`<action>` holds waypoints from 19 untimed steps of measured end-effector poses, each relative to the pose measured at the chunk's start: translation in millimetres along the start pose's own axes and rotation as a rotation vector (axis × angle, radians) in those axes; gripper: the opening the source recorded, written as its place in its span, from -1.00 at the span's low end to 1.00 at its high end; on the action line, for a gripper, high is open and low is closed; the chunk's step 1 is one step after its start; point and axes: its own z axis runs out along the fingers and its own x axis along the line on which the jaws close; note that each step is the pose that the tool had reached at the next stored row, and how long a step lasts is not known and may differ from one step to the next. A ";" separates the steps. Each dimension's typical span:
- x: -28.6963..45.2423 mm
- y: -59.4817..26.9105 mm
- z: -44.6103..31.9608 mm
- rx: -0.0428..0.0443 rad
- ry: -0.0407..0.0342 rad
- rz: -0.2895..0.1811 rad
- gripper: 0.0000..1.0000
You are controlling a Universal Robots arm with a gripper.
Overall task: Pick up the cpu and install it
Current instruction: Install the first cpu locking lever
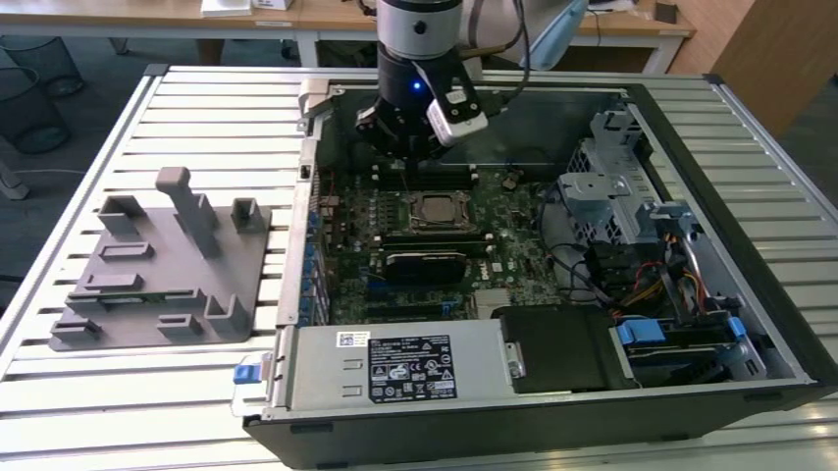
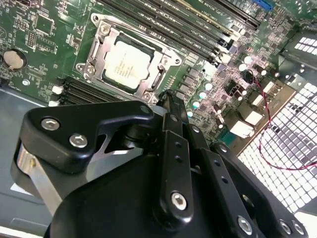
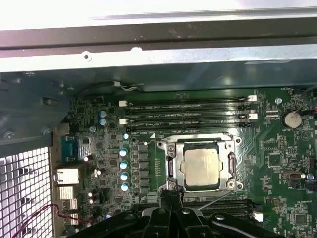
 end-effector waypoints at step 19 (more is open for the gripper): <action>19.6 4.4 1.7 0.0001 0.0001 0.000 -0.79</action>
